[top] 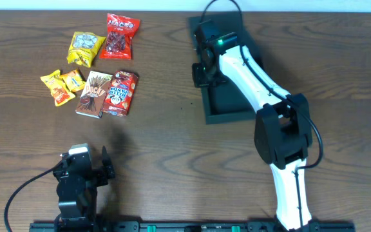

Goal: Pack container
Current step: 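Release the box near table center and lift right gripper away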

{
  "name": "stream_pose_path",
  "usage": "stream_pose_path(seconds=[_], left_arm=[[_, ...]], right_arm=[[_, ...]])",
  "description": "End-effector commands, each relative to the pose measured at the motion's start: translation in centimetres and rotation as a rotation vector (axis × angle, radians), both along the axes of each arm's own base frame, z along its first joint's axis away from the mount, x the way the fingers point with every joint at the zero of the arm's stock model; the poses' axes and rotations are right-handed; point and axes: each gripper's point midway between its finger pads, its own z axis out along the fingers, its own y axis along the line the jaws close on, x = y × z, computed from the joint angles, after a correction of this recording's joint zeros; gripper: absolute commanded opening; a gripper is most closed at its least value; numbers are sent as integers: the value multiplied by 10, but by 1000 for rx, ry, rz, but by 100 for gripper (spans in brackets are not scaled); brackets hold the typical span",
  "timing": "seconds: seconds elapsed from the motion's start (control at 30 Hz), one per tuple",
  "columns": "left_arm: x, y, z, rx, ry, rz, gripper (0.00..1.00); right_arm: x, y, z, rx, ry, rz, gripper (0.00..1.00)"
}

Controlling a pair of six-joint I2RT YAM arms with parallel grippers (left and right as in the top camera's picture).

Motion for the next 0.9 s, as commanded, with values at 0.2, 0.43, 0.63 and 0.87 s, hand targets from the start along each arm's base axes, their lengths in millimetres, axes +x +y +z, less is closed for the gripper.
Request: stream_pose_path(seconds=[0.2, 0.43, 0.63, 0.87], left_arm=[[0, 1, -6, -4, 8, 4, 95], [0, 1, -6, -4, 8, 4, 95], [0, 1, -6, -4, 8, 4, 95], [0, 1, -6, -4, 8, 4, 95]], right_arm=[[4, 29, -2, 98, 8, -233, 1], [-2, 62, 1, 124, -34, -128, 2], [-13, 78, 1, 100, -59, 44, 2], [-12, 79, 2, 94, -71, 58, 2]])
